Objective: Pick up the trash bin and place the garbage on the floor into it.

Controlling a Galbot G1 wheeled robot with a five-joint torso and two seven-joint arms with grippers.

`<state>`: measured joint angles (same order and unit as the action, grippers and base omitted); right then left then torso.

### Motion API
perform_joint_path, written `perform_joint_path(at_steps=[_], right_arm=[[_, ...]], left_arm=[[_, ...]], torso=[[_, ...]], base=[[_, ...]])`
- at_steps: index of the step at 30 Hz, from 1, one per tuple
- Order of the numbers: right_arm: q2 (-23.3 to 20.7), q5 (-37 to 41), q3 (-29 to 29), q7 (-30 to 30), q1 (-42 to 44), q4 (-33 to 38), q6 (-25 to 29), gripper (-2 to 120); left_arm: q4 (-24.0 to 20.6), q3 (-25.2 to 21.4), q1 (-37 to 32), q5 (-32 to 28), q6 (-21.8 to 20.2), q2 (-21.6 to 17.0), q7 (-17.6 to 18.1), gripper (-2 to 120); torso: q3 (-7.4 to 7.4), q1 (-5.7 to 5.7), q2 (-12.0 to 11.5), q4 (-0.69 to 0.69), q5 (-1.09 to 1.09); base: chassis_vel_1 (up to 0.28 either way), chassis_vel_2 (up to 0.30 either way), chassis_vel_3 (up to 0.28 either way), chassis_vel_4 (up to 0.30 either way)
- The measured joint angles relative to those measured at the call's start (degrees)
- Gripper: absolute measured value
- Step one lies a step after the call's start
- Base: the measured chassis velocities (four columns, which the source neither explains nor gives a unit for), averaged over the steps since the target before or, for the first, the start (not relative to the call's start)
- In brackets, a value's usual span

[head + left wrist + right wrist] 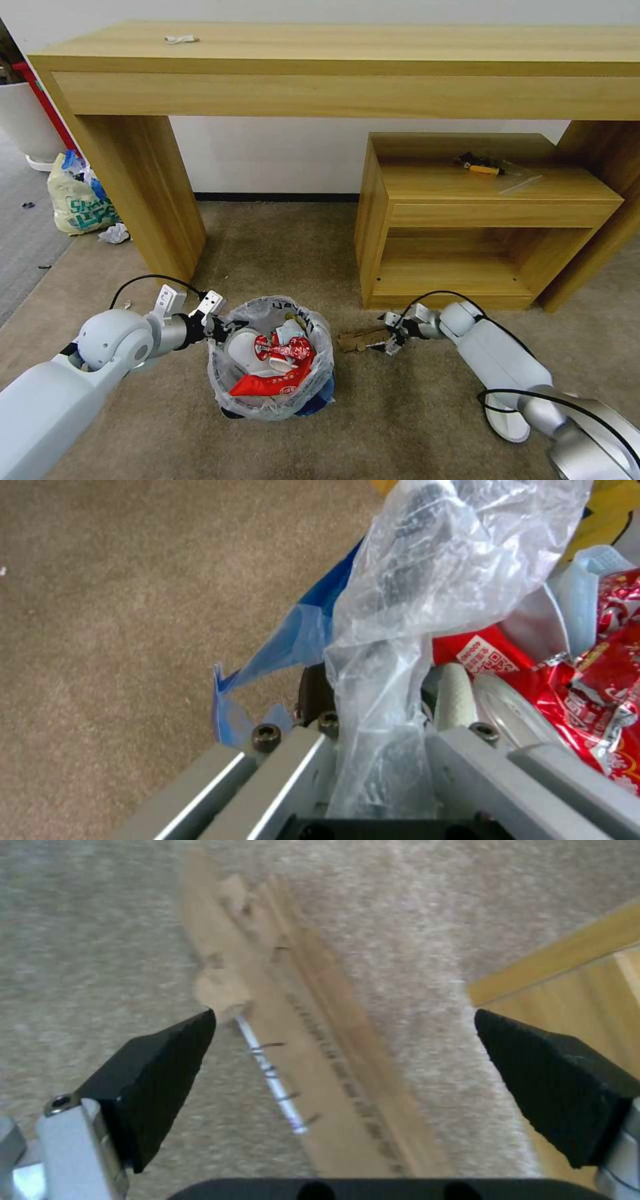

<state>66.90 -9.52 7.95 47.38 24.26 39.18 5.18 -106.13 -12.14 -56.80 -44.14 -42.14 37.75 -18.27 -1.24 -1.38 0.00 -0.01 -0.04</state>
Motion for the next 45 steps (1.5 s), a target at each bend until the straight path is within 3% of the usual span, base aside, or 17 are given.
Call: perform_joint_path(at_steps=[9, 17, 19, 25, 27, 35, 37, 39, 42, 45], right_arm=[[2.9, -3.7, 0.6, 1.7, -3.7, -4.8, -1.4, 98], [4.9, -5.1, 0.3, 2.6, -4.3, -8.4, -2.3, 85], [5.3, -5.6, 0.2, 2.5, -4.3, -9.0, -2.3, 76], [5.5, -5.6, 0.1, 1.6, -4.0, -9.7, -2.4, 67], [5.5, -5.4, 0.0, 1.1, -3.7, -9.9, -2.5, 55], [5.1, -4.9, -0.2, 0.4, -2.8, -9.6, -2.6, 31], [4.9, -4.7, -0.2, 0.2, -2.3, -9.2, -2.6, 18], [4.8, -4.6, -0.3, -0.1, -2.1, -9.0, -2.6, 15], [4.5, -3.5, -0.3, -0.8, -1.4, -8.1, -2.9, 0], [3.9, -2.1, -0.4, -1.3, -0.4, -6.6, -3.6, 0]], left_arm=[[0.7, 0.8, 1.0, 0.0, 0.0, 0.7, -0.5, 0], [0.9, 0.9, 1.5, 0.0, 0.0, 0.9, -0.7, 0], [0.8, 0.9, 1.5, 0.0, 0.0, 1.1, -0.6, 0], [0.7, 0.9, 1.5, 0.0, 0.0, 1.1, -0.6, 0], [0.6, 0.9, 1.6, 0.0, 0.0, 1.1, -0.5, 0], [0.5, 1.0, 1.7, 0.0, 0.0, 1.1, -0.5, 0], [0.4, 1.0, 1.7, 0.0, 0.0, 1.1, -0.5, 0], [0.4, 1.0, 1.7, 0.0, 0.0, 1.0, -0.5, 0], [0.2, 0.9, 1.7, 0.0, 0.0, 0.9, -0.6, 0], [0.1, 0.9, 1.7, 0.0, 0.0, 0.9, -0.6, 0]], torso=[[0.0, 0.0, 0.0, 0.0, 0.02], [0.0, 0.0, 0.0, 0.0, 0.03], [0.0, 0.0, 0.0, 0.0, 0.02], [0.0, 0.0, 0.0, 0.0, 0.02], [0.0, 0.0, 0.0, 0.0, 0.02], [0.0, 0.0, 0.0, 0.0, 0.02], [0.0, 0.0, 0.0, 0.0, 0.02], [0.0, 0.0, 0.0, 0.0, 0.02], [0.0, 0.0, 0.0, 0.0, 0.02], [0.0, 0.0, 0.0, 0.01, 0.02]], base=[[0.0, 0.0, 0.0, 0.0], [0.0, 0.0, 0.0, 0.0], [0.0, 0.0, 0.0, 0.0], [0.0, 0.0, 0.0, 0.0], [0.0, 0.0, 0.0, 0.0], [0.0, 0.0, 0.0, 0.0], [0.0, 0.0, 0.0, 0.0], [0.0, 0.0, 0.0, 0.0], [0.0, 0.0, 0.0, 0.0], [0.0, 0.0, 0.0, 0.0]])
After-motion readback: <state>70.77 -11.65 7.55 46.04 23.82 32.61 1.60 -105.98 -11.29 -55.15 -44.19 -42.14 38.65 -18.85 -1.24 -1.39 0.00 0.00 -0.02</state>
